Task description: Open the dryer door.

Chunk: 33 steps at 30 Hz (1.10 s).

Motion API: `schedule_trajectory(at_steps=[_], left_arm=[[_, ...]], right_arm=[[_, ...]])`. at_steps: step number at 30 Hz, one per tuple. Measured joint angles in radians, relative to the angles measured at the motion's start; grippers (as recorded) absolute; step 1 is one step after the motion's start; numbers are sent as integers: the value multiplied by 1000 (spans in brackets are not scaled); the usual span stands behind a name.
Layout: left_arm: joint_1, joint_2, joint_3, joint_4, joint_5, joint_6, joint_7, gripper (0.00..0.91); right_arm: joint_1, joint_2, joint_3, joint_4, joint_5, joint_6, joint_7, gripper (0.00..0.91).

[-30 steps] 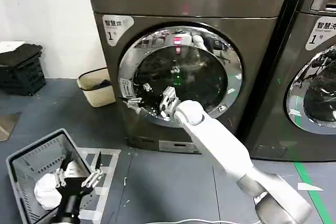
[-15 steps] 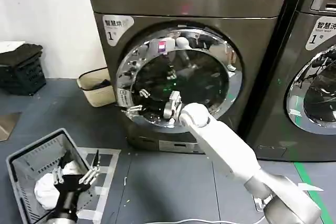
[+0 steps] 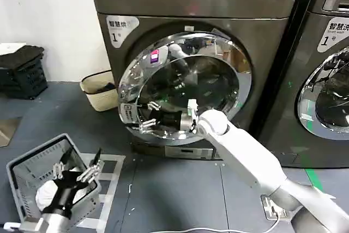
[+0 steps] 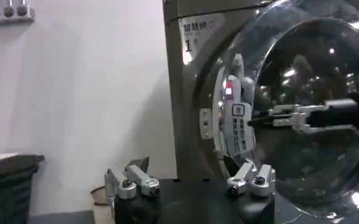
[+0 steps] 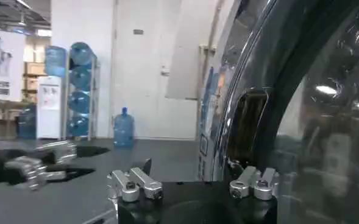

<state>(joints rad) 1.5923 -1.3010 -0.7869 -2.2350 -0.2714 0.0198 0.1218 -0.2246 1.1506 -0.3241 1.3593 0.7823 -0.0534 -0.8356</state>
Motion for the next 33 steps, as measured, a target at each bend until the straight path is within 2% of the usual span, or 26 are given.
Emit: schedule_trajectory(at_steps=[4,11,15,23,33], left_arm=[[-24,24,-12,11,-33,6,12,907],[-60,68,-28,29,-83,20,29,907],[-82,87,-32,43,-96,26,31,907],[-125,128,-16,74,-113,25,58,907],[-242,213,46,148,-130,39,66,907]], right_arm=[[-3,-24,-5,19,37,11,-45,907],[3,-59,-22,52,48,38,-120,907],[11,-74,-39,48,89,101,-178,907],[9,-100,-37,21,111,162,-303,907],[-12,-130,-4,30,107,177,-458,907]])
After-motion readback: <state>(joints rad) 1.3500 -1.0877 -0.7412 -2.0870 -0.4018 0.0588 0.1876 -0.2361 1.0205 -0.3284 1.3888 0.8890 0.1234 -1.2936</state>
